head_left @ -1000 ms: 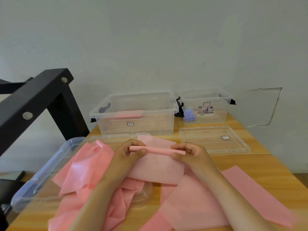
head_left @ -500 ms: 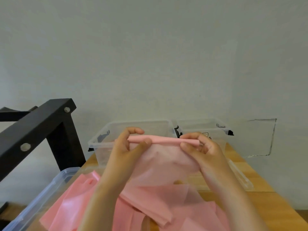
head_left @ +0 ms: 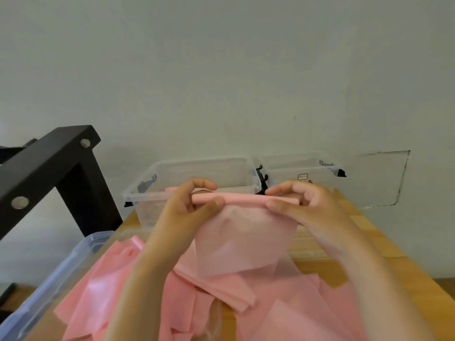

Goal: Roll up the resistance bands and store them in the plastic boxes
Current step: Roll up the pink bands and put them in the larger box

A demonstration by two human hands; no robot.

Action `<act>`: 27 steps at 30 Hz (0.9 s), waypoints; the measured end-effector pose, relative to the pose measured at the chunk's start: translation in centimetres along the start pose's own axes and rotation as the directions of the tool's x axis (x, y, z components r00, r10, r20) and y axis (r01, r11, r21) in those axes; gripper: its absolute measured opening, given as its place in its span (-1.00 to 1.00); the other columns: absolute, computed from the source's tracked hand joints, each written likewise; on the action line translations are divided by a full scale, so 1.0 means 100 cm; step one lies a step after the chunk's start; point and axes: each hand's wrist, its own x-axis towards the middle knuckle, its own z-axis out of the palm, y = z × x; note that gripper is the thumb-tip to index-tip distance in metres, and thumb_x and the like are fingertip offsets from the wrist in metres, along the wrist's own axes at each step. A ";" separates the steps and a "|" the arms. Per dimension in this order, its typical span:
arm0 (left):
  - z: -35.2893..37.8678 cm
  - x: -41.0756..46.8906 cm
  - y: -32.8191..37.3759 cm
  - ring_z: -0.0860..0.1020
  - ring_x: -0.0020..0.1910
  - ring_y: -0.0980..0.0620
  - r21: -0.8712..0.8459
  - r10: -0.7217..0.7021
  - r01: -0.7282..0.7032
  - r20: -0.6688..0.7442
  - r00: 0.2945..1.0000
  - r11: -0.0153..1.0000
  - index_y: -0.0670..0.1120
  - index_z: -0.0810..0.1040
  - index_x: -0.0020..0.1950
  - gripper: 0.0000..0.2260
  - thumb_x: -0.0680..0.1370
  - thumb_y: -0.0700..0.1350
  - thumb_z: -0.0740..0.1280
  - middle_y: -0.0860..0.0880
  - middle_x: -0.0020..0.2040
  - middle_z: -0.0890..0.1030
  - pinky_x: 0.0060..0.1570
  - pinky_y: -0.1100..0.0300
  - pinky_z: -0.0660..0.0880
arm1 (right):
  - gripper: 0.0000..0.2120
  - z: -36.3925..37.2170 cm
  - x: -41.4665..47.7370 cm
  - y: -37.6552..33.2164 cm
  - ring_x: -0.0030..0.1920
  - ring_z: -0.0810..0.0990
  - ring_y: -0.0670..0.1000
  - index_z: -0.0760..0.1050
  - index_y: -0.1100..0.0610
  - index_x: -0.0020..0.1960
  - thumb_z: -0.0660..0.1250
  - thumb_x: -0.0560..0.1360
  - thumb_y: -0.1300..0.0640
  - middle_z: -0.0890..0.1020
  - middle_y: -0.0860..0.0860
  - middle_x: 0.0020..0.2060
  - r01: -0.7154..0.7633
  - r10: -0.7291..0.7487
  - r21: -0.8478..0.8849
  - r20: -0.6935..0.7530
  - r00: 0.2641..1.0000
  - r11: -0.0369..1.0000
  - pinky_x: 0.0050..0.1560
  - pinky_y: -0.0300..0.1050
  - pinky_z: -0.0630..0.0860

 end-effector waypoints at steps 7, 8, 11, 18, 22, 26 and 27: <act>0.006 -0.004 0.007 0.49 -0.34 0.18 0.065 0.045 -0.044 -0.007 0.999 0.997 -0.06 0.49 -0.11 -0.82 0.40 0.00 0.39 0.09 -0.29 0.53 -0.41 0.39 0.38 | -0.83 0.006 0.000 -0.003 -0.25 0.59 -0.16 0.62 0.09 -0.17 0.46 0.37 0.34 0.67 -0.06 -0.27 0.059 -0.056 0.064 -0.047 0.997 0.996 -0.22 -0.39 0.46; 0.006 -0.004 0.008 0.50 -0.32 0.15 0.062 0.058 -0.057 -0.012 0.998 0.996 -0.05 0.49 -0.13 -0.87 0.43 -0.06 0.41 0.07 -0.27 0.54 -0.39 0.37 0.40 | -0.83 0.006 -0.001 -0.003 -0.24 0.59 -0.15 0.62 0.09 -0.14 0.46 0.37 0.33 0.67 -0.06 -0.26 0.046 -0.042 0.088 -0.041 0.998 0.995 -0.21 -0.39 0.47; 0.004 -0.003 0.008 0.51 -0.21 0.10 0.096 0.108 -0.104 -0.034 0.994 0.990 0.02 0.51 -0.16 -0.86 0.46 -0.18 0.43 0.02 -0.17 0.57 -0.26 0.28 0.43 | -0.85 0.006 -0.001 -0.002 -0.24 0.61 -0.14 0.62 0.09 -0.11 0.48 0.36 0.27 0.68 -0.05 -0.24 0.001 0.004 0.109 -0.044 0.999 0.994 -0.22 -0.37 0.48; 0.007 -0.006 0.010 0.53 -0.27 0.06 0.064 0.049 -0.047 -0.017 0.999 0.997 0.01 0.50 -0.10 -0.79 0.40 0.07 0.42 0.03 -0.20 0.58 -0.29 0.21 0.42 | -0.87 0.010 -0.004 -0.011 -0.30 0.56 -0.17 0.61 0.06 -0.28 0.44 0.40 0.24 0.64 -0.08 -0.34 0.102 -0.090 0.112 -0.103 0.991 0.988 -0.30 -0.41 0.43; 0.009 -0.006 0.014 0.48 -0.38 0.15 0.077 0.083 -0.080 -0.035 0.996 0.994 -0.04 0.48 -0.14 -0.89 0.45 -0.08 0.40 0.07 -0.30 0.52 -0.42 0.36 0.39 | -0.86 0.010 -0.004 -0.011 -0.29 0.57 -0.18 0.62 0.04 -0.29 0.43 0.42 0.22 0.66 -0.08 -0.33 0.091 -0.084 0.070 -0.099 0.992 0.993 -0.29 -0.41 0.43; 0.008 -0.008 0.017 0.55 -0.30 0.06 0.077 0.103 -0.099 -0.053 0.993 0.992 0.00 0.46 -0.09 -0.80 0.38 -0.06 0.43 -0.02 -0.22 0.61 -0.33 0.23 0.47 | -0.90 0.010 -0.004 -0.009 -0.26 0.57 -0.13 0.63 0.04 -0.25 0.48 0.36 0.22 0.67 -0.04 -0.28 0.065 -0.058 0.111 -0.068 0.996 0.992 -0.27 -0.39 0.43; 0.008 -0.009 0.018 0.57 -0.30 0.06 0.080 0.092 -0.088 -0.048 0.995 0.993 0.02 0.46 -0.05 -0.75 0.35 -0.02 0.43 -0.01 -0.22 0.64 -0.31 0.22 0.48 | -0.86 0.009 -0.004 -0.010 -0.24 0.58 -0.12 0.63 0.02 -0.26 0.48 0.35 0.25 0.67 -0.01 -0.26 0.075 -0.068 0.127 -0.060 0.996 0.989 -0.25 -0.38 0.44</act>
